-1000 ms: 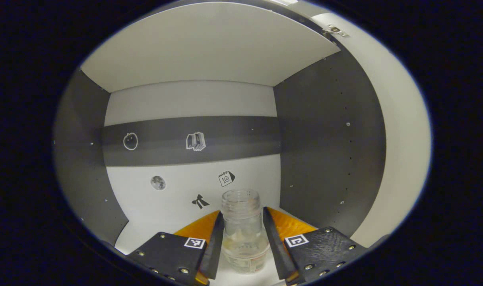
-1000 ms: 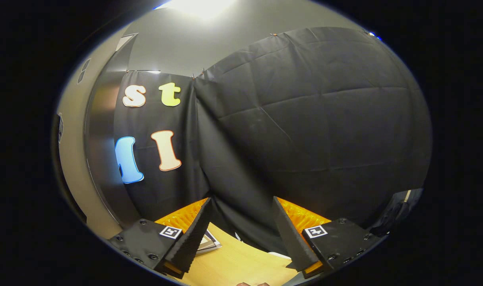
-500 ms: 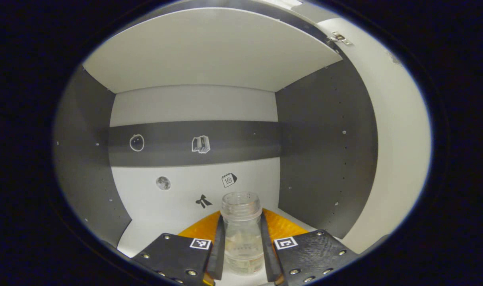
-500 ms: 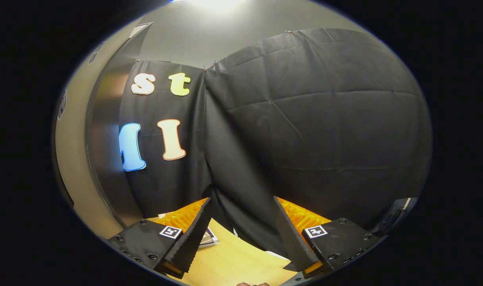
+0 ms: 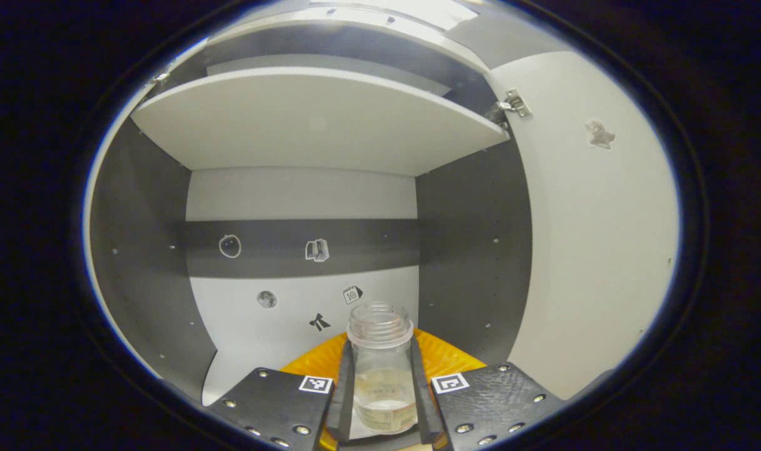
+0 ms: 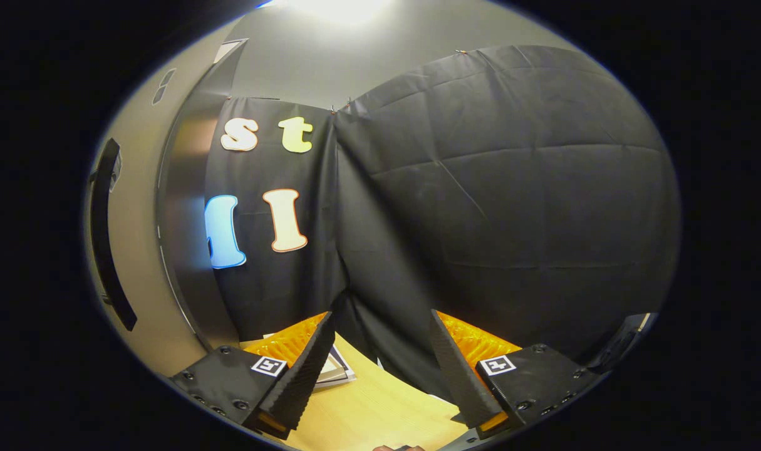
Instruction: Grasp the bottle in the cabinet with the left hand and place it on the coaster, then close the right door with the right hand and the left door with the left hand.
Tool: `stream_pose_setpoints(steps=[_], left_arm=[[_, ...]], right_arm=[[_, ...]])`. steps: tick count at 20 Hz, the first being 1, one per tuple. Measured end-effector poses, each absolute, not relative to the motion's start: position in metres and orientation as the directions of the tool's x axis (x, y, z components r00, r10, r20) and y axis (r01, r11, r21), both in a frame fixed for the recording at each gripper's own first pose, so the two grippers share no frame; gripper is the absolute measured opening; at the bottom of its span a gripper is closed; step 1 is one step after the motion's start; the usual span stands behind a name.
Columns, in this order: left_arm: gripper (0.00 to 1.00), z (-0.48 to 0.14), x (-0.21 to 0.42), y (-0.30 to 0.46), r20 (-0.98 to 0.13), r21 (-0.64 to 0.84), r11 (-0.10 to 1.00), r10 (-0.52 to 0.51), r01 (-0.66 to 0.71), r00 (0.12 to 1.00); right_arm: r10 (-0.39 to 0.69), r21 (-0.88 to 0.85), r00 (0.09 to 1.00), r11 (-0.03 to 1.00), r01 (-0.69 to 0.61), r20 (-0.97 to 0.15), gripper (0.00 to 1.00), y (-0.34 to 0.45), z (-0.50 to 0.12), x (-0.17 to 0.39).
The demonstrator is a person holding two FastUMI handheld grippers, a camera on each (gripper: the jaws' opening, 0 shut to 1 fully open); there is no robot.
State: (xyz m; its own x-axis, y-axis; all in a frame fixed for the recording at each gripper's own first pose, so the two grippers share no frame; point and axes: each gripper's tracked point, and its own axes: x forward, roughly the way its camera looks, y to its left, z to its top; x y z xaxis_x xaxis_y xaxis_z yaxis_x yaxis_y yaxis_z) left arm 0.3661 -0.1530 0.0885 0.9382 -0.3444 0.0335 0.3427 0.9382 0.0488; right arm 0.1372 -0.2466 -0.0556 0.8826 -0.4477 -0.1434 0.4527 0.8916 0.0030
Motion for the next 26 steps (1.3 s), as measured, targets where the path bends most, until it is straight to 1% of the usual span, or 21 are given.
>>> stream_pose_setpoints(steps=[3,6,8,10,13,14,15,16,17,18,19,20,21,23,24,25,26], left_arm=[[0.45,0.093,0.335,-0.142,0.042,0.017,0.935,-0.355,0.354,0.934],[0.45,0.09,0.306,-0.131,0.029,0.038,0.934,-0.356,0.355,0.934],[0.4,0.076,0.291,-0.125,0.005,0.033,0.932,-0.362,0.361,0.932],[0.41,0.062,0.277,-0.119,-0.006,0.017,0.931,-0.365,0.365,0.931],[0.42,0.035,0.256,-0.112,-0.027,0.007,0.935,-0.355,0.355,0.935],[0.42,0.024,0.249,-0.11,-0.035,0.001,0.936,-0.352,0.352,0.935],[0.42,0.013,0.243,-0.11,-0.04,-0.005,0.935,-0.354,0.354,0.934],[0.42,0.002,0.236,-0.111,-0.046,-0.011,0.933,-0.361,0.36,0.932],[0.4,-0.009,0.229,-0.112,-0.05,-0.014,0.932,-0.361,0.361,0.931],[0.43,-0.02,0.223,-0.11,-0.055,-0.015,0.935,-0.356,0.355,0.933],[0.41,-0.029,0.219,-0.109,-0.06,-0.018,0.937,-0.35,0.35,0.935],[0.4,-0.039,0.214,-0.108,-0.062,-0.025,0.938,-0.345,0.344,0.936],[0.4,-0.047,0.209,-0.107,-0.06,-0.034,0.94,-0.342,0.34,0.938],[0.45,-0.064,0.199,-0.104,-0.057,-0.058,0.942,-0.333,0.33,0.941],[0.45,-0.074,0.195,-0.104,-0.061,-0.069,0.942,-0.332,0.328,0.941],[0.42,-0.088,0.191,-0.105,-0.083,-0.08,0.942,-0.331,0.325,0.94],[0.43,-0.101,0.187,-0.105,-0.104,-0.09,0.944,-0.327,0.319,0.939]], right_arm=[[-0.435,0.01,0.891,0.898,0.44,-0.134,0.93,-0.239,-0.051,0.13],[-0.415,0.024,0.9,0.906,0.422,-0.135,0.93,-0.231,-0.049,0.127],[-0.402,0.027,0.905,0.912,0.409,-0.138,0.92,-0.226,-0.047,0.124],[-0.392,0.029,0.91,0.916,0.399,-0.136,0.93,-0.219,-0.045,0.115],[-0.378,0.02,0.915,0.923,0.384,-0.142,0.92,-0.21,-0.044,0.103],[-0.373,0.016,0.916,0.925,0.379,-0.149,0.96,-0.207,-0.044,0.1],[-0.371,0.012,0.916,0.926,0.377,-0.155,0.96,-0.205,-0.044,0.096],[-0.37,0.011,0.916,0.927,0.376,-0.155,0.92,-0.204,-0.042,0.092],[-0.367,0.013,0.918,0.928,0.373,-0.154,0.92,-0.202,-0.04,0.09],[-0.362,0.013,0.919,0.929,0.369,-0.153,0.93,-0.201,-0.038,0.088],[-0.358,0.011,0.921,0.931,0.364,-0.155,0.96,-0.199,-0.037,0.084],[-0.353,0.007,0.922,0.933,0.359,-0.158,0.96,-0.198,-0.036,0.082],[-0.346,0.004,0.924,0.936,0.352,-0.161,0.96,-0.196,-0.036,0.079],[-0.331,0.001,0.929,0.942,0.336,-0.164,0.96,-0.193,-0.031,0.075],[-0.324,-0.002,0.932,0.945,0.328,-0.163,0.92,-0.191,-0.028,0.075],[-0.317,-0.008,0.935,0.947,0.32,-0.161,0.96,-0.189,-0.027,0.073],[-0.31,-0.019,0.937,0.95,0.311,-0.161,0.92,-0.187,-0.024,0.072]])
